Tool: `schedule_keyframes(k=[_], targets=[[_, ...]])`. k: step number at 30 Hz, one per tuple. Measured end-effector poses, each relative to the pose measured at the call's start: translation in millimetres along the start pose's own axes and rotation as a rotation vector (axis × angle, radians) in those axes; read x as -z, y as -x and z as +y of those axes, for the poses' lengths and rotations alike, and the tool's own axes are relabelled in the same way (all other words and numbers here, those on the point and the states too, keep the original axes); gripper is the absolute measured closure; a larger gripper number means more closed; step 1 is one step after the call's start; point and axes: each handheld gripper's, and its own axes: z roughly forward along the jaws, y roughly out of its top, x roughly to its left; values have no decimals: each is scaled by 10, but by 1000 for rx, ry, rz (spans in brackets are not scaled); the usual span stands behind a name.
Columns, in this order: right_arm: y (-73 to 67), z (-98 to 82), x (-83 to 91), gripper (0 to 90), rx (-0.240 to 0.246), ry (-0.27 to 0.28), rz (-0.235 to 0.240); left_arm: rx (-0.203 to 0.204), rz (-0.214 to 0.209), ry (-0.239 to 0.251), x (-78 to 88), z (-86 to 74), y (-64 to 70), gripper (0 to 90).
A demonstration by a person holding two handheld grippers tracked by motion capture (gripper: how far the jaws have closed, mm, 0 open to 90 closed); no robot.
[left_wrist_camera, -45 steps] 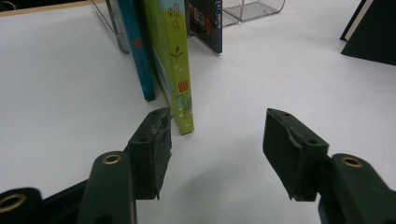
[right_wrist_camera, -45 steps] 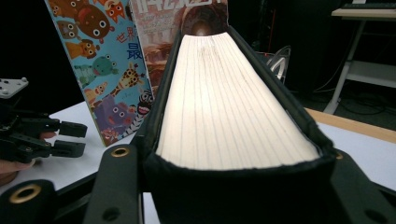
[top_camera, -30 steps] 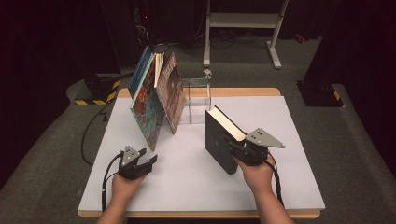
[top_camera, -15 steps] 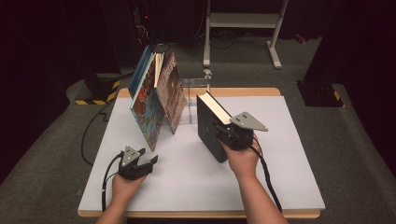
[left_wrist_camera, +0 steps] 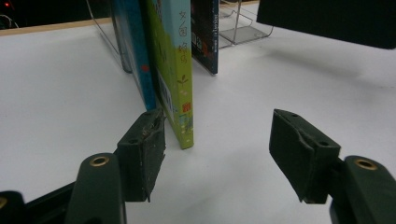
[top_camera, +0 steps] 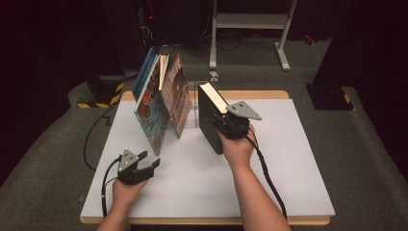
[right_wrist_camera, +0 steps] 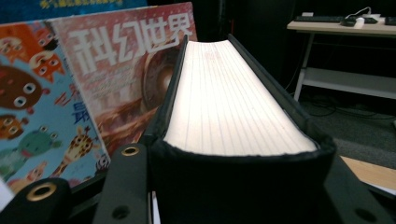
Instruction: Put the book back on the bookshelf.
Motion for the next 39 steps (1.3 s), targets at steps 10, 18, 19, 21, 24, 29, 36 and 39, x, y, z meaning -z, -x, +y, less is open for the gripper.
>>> schedule_keyframes(k=[10, 18, 19, 21, 24, 29, 36, 39], targets=[[18, 125, -316, 539, -18, 15, -60, 0, -19, 47, 39, 19, -55, 308], [33, 151, -557, 538, -18, 9, -103, -9, -24, 38, 31, 2, -62, 202], [36, 150, -587, 538, -17, 8, -105, -11, -26, 38, 31, 1, -62, 193], [38, 147, -642, 538, -15, 8, -116, -11, -24, 42, 30, -1, -64, 170], [48, 149, -721, 538, -17, 9, -127, -15, -28, 40, 28, -7, -59, 169], [52, 157, -853, 538, -18, 2, -149, -18, -32, 36, 9, -26, -49, 172], [75, 149, -1010, 538, -26, 5, -167, -17, -39, 32, 16, -26, -48, 173], [73, 134, -1071, 538, -24, 10, -180, -26, -42, 20, 23, -29, -52, 178]])
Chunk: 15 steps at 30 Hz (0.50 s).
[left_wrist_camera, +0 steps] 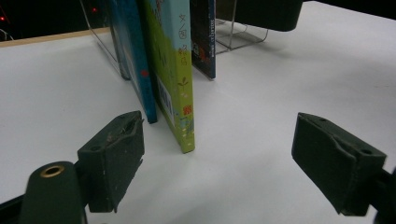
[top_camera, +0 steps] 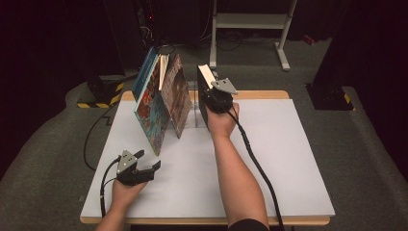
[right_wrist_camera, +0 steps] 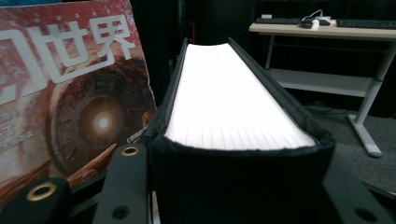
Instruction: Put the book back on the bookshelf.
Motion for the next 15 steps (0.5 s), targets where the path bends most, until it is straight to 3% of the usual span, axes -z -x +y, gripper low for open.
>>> schedule_keyframes(k=[15], targets=[[-113, -91, -276, 537, 27, -11, -33, 2, -15, -7, 7, -6, 7, 195]])
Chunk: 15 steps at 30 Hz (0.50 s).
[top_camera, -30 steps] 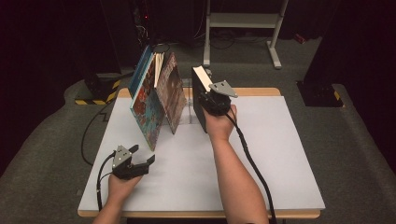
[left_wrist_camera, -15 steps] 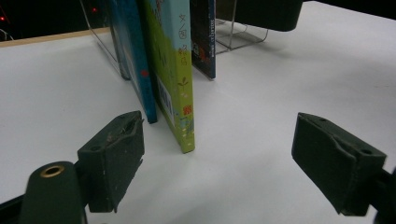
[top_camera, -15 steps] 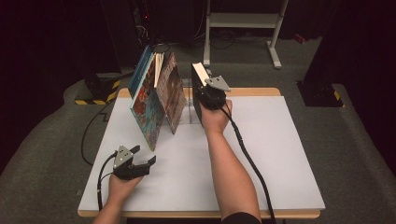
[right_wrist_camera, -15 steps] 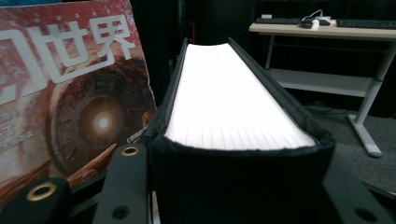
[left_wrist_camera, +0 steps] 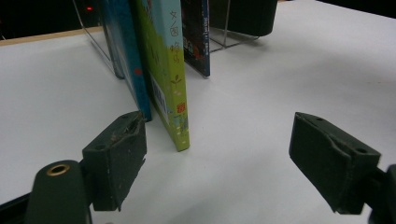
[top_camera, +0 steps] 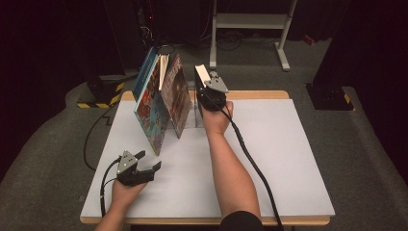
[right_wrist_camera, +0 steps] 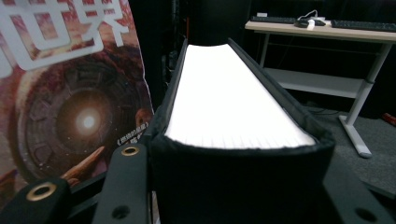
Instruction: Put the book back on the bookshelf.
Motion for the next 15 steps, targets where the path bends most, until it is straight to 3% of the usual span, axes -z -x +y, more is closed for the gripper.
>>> schedule_keyframes(k=[15], targets=[[28, -122, -14, 530, -31, 16, -8, -9, -10, -16, 1, -19, 24, 206]])
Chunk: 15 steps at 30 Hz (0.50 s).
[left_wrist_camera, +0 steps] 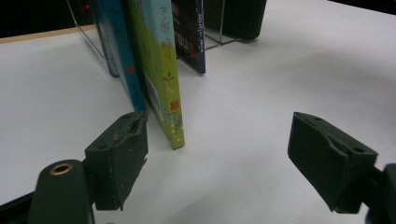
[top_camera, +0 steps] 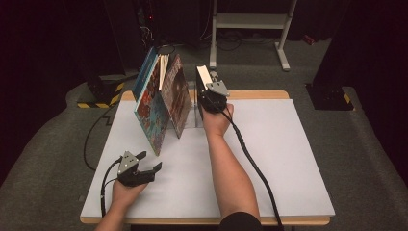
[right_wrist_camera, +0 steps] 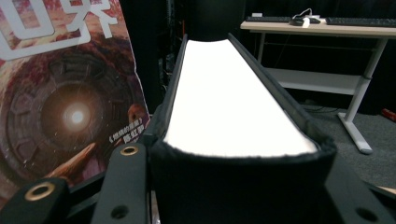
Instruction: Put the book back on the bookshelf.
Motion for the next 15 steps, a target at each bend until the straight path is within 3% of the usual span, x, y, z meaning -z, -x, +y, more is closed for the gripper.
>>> schedule_keyframes(k=[11, 15], targets=[[16, 12, 36, 514, 15, -36, 25, 5, -4, -2, -7, -7, 5, 207], [2, 11, 44, 523, 31, -37, 11, 3, -5, -1, -7, -8, 4, 209]])
